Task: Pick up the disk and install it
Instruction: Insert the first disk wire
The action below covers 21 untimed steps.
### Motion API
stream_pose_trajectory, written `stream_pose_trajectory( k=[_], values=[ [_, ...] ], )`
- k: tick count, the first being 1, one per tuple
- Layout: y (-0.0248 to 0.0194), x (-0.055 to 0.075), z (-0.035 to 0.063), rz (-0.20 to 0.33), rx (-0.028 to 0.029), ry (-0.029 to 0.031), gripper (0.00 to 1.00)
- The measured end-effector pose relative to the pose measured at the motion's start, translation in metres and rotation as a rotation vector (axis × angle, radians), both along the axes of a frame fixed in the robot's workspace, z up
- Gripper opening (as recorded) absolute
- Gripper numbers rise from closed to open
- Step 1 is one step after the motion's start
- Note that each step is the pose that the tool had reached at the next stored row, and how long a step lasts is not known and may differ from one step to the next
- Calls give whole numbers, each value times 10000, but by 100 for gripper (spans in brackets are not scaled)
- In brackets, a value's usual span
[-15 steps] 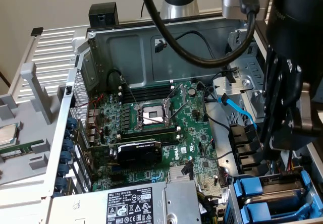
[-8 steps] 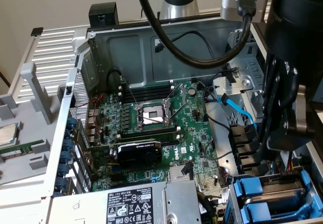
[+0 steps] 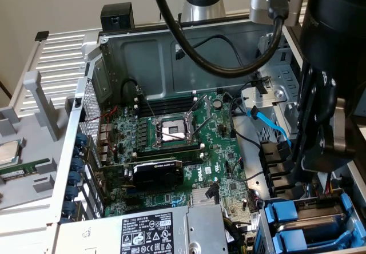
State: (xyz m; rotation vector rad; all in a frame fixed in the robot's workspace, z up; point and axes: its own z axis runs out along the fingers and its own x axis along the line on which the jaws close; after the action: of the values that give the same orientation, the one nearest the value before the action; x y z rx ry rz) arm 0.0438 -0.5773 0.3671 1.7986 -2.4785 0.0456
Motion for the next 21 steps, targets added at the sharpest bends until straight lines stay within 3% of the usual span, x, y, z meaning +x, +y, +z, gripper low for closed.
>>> stream_pose_trajectory(
  k=[11,16,21],
  values=[
    [-13,-4,0,234,7,-11,31],
    [-31,-6,0,233,233,-54,31],
    [-54,-8,0,234,256,-54,31]
  ],
)
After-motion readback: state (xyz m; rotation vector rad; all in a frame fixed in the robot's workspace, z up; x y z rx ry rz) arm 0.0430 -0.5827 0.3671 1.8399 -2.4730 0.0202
